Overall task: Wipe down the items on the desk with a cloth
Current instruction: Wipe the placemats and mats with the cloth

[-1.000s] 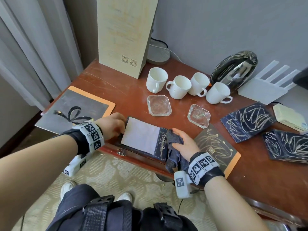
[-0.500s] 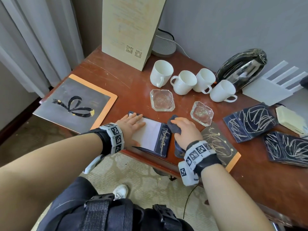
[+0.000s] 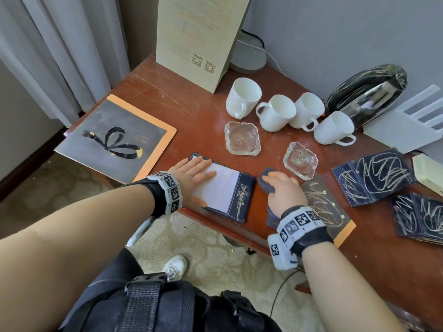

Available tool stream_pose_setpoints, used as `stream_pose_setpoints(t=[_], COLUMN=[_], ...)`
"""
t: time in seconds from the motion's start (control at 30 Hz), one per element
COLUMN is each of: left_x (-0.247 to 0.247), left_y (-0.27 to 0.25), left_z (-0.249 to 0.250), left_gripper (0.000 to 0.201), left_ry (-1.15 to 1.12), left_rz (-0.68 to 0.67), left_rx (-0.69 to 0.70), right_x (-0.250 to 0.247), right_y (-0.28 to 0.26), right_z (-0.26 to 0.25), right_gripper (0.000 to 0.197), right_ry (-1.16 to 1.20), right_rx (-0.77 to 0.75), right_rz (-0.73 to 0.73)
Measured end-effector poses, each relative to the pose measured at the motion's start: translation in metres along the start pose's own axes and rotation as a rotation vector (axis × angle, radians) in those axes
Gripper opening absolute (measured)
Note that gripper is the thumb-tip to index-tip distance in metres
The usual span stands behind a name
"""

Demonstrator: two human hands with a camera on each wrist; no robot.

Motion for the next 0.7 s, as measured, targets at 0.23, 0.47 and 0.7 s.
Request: stream_pose_setpoints(t=[0.23, 0.47, 0.7], left_x=[0.001, 0.002, 0.002], left_y=[-0.001, -0.001, -0.002], left_z=[0.001, 0.000, 0.002], left_gripper=[0.089, 0.089, 0.088], left_ry=[-0.007, -0.026, -0.029], left_rz=[0.034, 0.053, 0.057], left_rx=[0.010, 0.011, 0.009], right_x=[0.016, 0.001, 0.015], right_y=[0.013, 0.013, 0.010], right_z=[-0.035, -0.006, -0.033], right_gripper=[0.060, 0.052, 0.060], right_ry=[-0.018, -0.043, 0.000], right_rx=[-0.146, -0.016, -0.117], right_rz=[-0.065, -0.104, -0.063])
Point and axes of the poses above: each hand's wrist, its own y-axis towards the middle knuckle, its own x-axis out of the palm, z = x × y, the point moved 1 cm from there along y, towards the middle knuckle, and after that the axes turned 8 degrees about x, right-handed, at the moved point
